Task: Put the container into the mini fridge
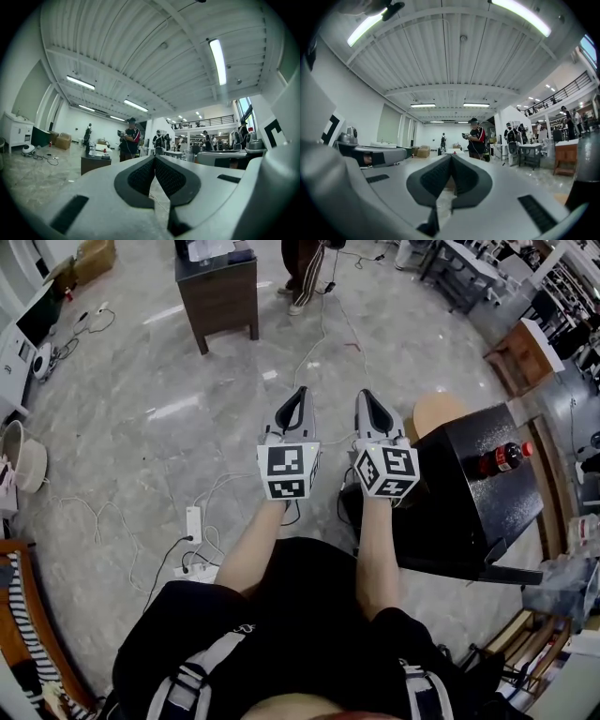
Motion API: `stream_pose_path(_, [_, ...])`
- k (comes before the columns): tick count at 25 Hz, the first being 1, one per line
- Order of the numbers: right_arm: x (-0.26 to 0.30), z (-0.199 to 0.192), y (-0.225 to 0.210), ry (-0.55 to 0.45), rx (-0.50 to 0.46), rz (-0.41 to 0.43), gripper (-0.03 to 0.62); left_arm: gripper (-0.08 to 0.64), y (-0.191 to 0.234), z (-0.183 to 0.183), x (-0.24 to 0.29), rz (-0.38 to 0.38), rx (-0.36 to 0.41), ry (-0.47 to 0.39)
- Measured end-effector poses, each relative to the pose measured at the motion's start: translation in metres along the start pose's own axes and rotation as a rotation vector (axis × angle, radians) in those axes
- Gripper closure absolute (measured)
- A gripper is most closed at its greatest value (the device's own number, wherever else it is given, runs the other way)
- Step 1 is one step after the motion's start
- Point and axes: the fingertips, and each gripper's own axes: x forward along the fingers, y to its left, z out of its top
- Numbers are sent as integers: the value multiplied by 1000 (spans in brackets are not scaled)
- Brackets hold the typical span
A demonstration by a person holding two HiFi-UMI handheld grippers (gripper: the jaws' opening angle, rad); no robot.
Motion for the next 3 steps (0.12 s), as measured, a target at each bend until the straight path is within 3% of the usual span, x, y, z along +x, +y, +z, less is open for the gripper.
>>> stream_pose_path(3, [1,-1,-13,-3,17,-15,580,555,-2,1,3,10,10,-12])
